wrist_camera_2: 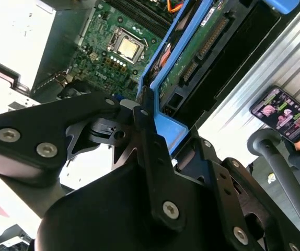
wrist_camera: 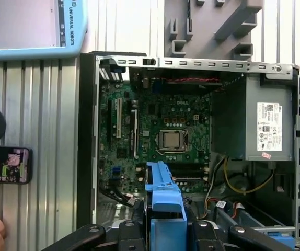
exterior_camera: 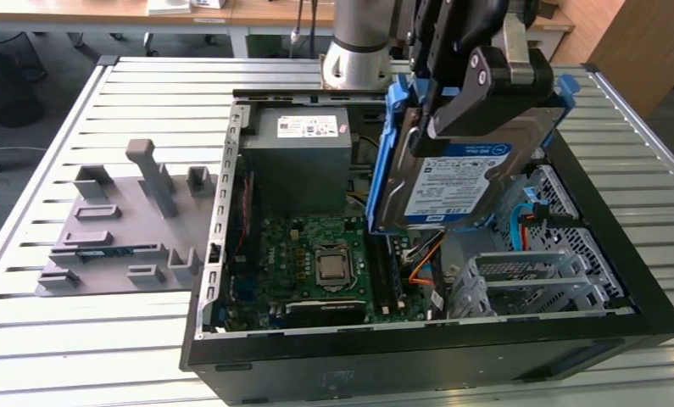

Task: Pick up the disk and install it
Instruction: 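Insert the disk into the insertion slot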

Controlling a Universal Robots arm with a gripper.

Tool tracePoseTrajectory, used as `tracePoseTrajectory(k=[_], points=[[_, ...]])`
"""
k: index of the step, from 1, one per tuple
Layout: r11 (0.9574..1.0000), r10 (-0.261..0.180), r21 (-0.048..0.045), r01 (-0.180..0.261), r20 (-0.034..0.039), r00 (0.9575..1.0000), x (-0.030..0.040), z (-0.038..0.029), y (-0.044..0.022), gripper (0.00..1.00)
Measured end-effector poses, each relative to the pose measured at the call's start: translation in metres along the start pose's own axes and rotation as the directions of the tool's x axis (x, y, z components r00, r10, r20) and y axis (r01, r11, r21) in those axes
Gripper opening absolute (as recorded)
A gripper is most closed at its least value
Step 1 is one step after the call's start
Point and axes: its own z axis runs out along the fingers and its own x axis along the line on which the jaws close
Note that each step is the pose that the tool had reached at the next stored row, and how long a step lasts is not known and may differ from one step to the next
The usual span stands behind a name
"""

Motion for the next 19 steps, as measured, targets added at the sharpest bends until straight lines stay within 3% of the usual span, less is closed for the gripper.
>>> tracePoseTrajectory(k=[8, 16, 19], points=[[1.0000, 0.000, -0.0001, 0.000, -0.0007, 1.0000, 0.0043, 0.0073, -0.0187, 0.36], [1.0000, 0.000, 0.0001, 0.000, -0.0007, 1.0000, 0.0200, 0.0139, -0.0232, 0.36], [1.0000, 0.000, 0.0001, 0.000, -0.0006, 1.0000, 0.0216, 0.0163, -0.0295, 0.36]])
